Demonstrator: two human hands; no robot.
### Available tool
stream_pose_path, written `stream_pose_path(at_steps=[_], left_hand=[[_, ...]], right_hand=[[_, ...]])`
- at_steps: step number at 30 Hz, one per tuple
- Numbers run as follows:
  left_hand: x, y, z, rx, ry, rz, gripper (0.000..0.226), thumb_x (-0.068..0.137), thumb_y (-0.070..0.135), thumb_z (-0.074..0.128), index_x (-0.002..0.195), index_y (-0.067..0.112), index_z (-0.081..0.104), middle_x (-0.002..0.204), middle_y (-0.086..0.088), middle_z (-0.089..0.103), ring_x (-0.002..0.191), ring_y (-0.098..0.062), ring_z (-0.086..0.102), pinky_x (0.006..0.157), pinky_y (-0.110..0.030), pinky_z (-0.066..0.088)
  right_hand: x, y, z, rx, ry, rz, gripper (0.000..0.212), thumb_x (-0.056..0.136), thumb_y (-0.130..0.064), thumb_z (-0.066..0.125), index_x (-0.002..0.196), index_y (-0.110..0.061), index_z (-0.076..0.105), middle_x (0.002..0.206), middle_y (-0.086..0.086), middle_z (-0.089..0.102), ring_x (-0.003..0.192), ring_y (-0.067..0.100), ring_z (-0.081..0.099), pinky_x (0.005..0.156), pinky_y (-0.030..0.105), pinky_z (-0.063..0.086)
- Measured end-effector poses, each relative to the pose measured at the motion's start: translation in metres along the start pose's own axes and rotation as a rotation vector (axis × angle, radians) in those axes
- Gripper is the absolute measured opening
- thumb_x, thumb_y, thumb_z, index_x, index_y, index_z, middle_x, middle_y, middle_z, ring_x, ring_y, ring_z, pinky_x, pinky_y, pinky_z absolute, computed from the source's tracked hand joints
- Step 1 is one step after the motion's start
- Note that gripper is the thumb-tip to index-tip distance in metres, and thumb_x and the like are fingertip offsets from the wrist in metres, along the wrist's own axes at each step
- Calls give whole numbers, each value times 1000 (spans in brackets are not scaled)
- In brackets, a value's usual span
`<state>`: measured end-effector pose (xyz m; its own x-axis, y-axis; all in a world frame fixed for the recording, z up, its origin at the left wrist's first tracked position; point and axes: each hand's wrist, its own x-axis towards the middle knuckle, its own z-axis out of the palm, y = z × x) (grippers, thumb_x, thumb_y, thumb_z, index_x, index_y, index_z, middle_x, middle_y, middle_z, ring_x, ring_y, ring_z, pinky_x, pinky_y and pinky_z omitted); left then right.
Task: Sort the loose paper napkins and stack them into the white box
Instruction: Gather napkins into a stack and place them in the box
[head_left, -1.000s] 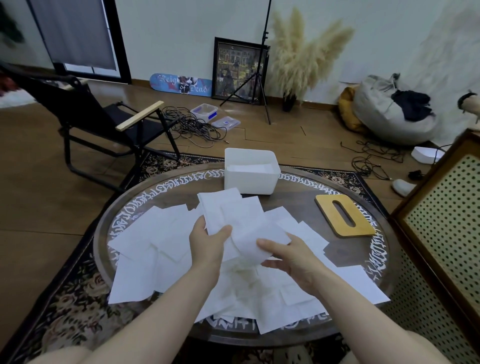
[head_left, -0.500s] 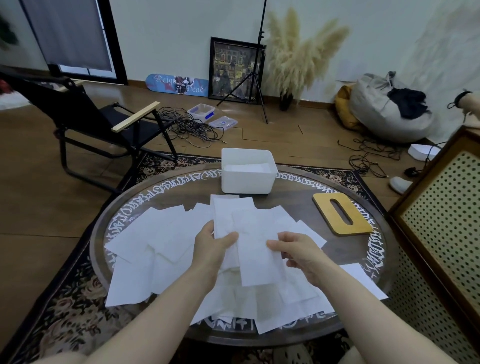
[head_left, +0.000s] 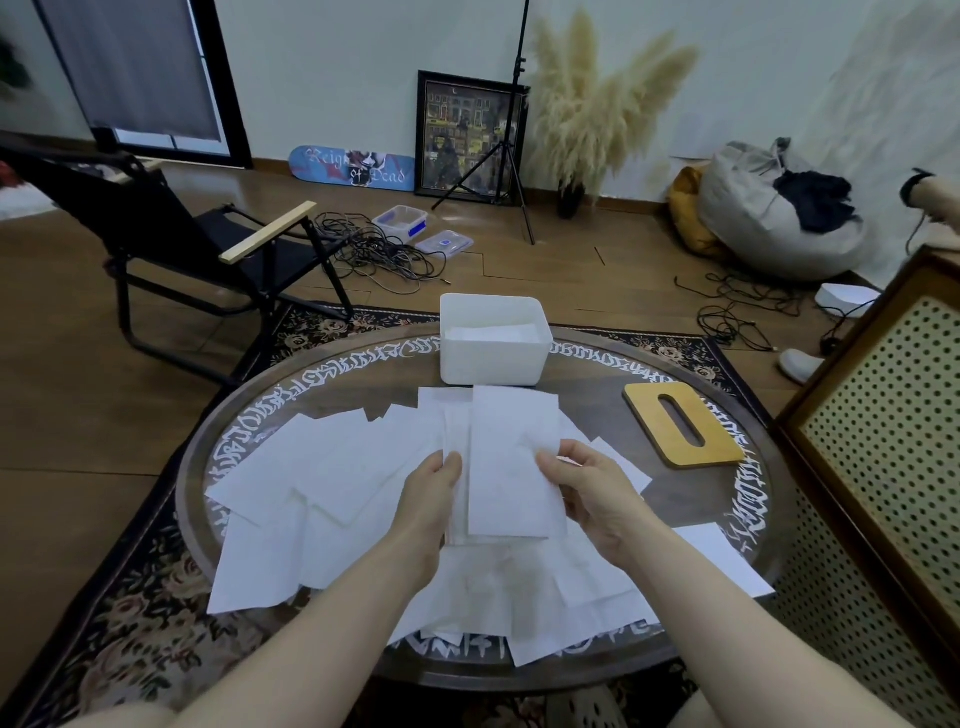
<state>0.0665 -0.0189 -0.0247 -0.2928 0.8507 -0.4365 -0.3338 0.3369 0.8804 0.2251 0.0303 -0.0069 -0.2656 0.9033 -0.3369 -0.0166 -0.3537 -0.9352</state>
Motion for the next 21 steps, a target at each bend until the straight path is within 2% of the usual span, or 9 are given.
stream_pose_path(at_steps=[4, 6, 8, 9, 11, 13, 16, 19, 21], left_hand=[[0, 1, 0, -53, -72, -19, 27, 96, 41, 51, 111, 23, 65, 107, 3, 71, 100, -20, 67, 86, -40, 54], [-2, 1, -2, 12, -84, 33, 20, 92, 25, 62, 110, 20, 65, 108, -1, 72, 99, -21, 68, 83, -39, 56], [-3, 2, -4, 92, -91, 81, 27, 86, 5, 64, 111, 17, 64, 108, -4, 71, 98, -22, 67, 82, -38, 56], [-4, 4, -6, 141, -111, 112, 30, 84, 1, 63, 109, 17, 65, 107, -4, 71, 97, -22, 67, 81, -36, 55], [-6, 11, -11, 290, -190, 205, 27, 78, 4, 65, 102, 18, 66, 101, -4, 72, 92, -21, 68, 79, -36, 55], [-5, 15, -17, 506, -266, 303, 26, 69, 14, 61, 94, 18, 67, 94, -3, 71, 89, -22, 68, 79, -42, 54], [-6, 14, -22, 795, -309, 386, 23, 68, 22, 55, 88, 24, 66, 86, 4, 68, 84, -18, 65, 77, -43, 53], [-7, 12, -21, 986, -309, 434, 13, 76, 21, 58, 80, 33, 63, 80, 9, 66, 80, -15, 62, 73, -39, 50], [-7, 12, -22, 1034, -256, 464, 15, 79, 22, 61, 76, 37, 62, 78, 11, 66, 79, -12, 60, 71, -34, 48]], right_hand=[[2, 8, 3, -84, 80, -5, 2, 86, -13, 68, 85, -15, 67, 76, 0, 69, 65, 17, 56, 59, 25, 39], [1, 8, 4, -133, 79, -26, 4, 85, -13, 69, 84, -15, 65, 74, -2, 68, 61, 13, 53, 55, 22, 34], [-1, 4, 3, -177, 91, -49, 10, 85, -13, 70, 92, -14, 63, 77, -1, 67, 56, 8, 53, 49, 15, 35], [-1, 3, 1, -195, 108, -67, 18, 84, -14, 71, 99, -14, 61, 83, 0, 66, 60, 8, 54, 49, 13, 37], [1, 0, -7, -279, 151, -134, 40, 81, -17, 75, 115, -20, 55, 100, -1, 61, 79, 10, 55, 62, 16, 43], [4, -1, -18, -412, 141, -203, 61, 77, -20, 78, 128, -28, 46, 114, -6, 54, 99, 9, 52, 80, 23, 45], [5, 2, -27, -535, -18, -202, 75, 71, -26, 84, 132, -40, 42, 122, -15, 53, 120, 3, 44, 98, 33, 43], [5, 10, -24, -558, -151, -181, 65, 61, -34, 86, 119, -41, 57, 115, -9, 61, 114, 7, 54, 90, 37, 53], [4, 14, -18, -522, -185, -196, 39, 70, -18, 83, 106, -28, 69, 104, 1, 69, 100, 17, 65, 84, 38, 56]])
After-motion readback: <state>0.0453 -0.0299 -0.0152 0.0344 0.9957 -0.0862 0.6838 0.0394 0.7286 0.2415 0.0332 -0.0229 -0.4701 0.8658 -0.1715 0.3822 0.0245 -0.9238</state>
